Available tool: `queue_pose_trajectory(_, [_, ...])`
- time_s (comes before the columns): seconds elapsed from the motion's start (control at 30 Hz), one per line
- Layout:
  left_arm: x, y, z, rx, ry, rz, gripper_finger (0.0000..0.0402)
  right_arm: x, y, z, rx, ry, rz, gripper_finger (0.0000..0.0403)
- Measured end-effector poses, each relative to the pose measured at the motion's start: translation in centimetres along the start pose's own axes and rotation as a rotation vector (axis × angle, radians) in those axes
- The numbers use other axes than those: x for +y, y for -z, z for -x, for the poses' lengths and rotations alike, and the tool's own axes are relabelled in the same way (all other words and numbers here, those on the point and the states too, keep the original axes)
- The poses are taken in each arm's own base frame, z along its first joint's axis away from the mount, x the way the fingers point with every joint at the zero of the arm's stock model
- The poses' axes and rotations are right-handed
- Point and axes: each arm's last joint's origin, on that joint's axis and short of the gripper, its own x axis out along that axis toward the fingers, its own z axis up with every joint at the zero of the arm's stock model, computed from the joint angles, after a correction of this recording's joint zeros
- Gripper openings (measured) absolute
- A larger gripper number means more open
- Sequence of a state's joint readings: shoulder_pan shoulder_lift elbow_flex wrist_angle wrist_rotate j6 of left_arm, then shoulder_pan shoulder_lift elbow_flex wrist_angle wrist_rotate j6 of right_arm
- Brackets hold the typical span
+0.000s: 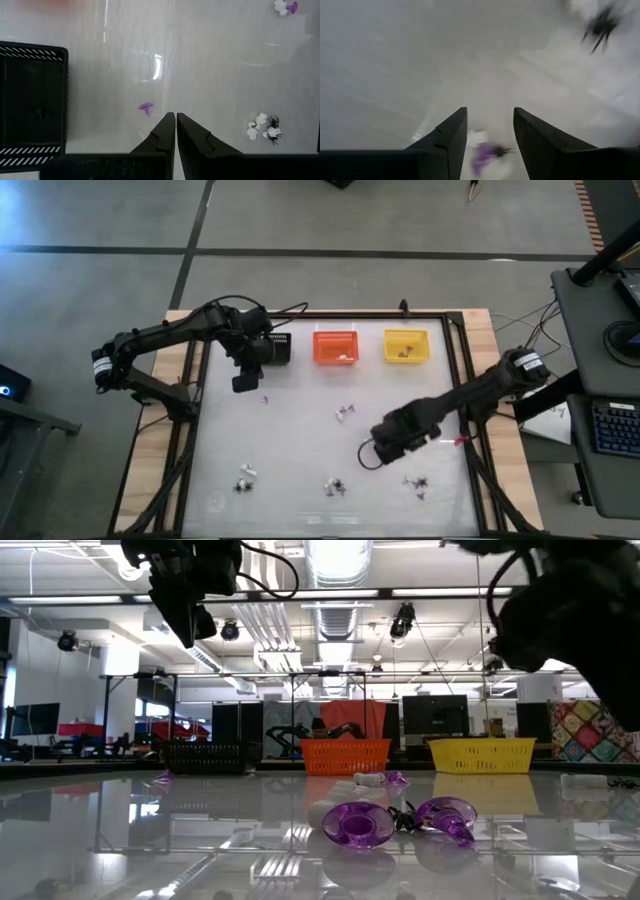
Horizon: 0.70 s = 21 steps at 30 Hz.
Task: Sort Halloween decoration
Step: Put the skeleton toy into the orange bin
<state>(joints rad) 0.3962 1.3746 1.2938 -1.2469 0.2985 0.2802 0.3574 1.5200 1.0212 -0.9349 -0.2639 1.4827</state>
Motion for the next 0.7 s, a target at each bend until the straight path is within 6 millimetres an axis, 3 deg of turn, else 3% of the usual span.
queue_pose_trajectory(0.17, [0.0, 0.0, 0.0, 0.0, 0.0, 0.0, 0.0, 0.2, 2.5, -1.2, 0.0, 0.02, -0.201, 0.0151])
queue_pose_trajectory(0.37, [0.0, 0.0, 0.0, 0.0, 0.0, 0.0, 0.0, 0.3, 4.8, -2.8, -0.006, 0.073, -0.312, 0.0151])
queue_pose_trajectory(0.7, [0.0, 0.0, 0.0, 0.0, 0.0, 0.0, 0.0, 1.3, 5.3, -5.2, -0.007, 0.069, -0.313, 0.0151])
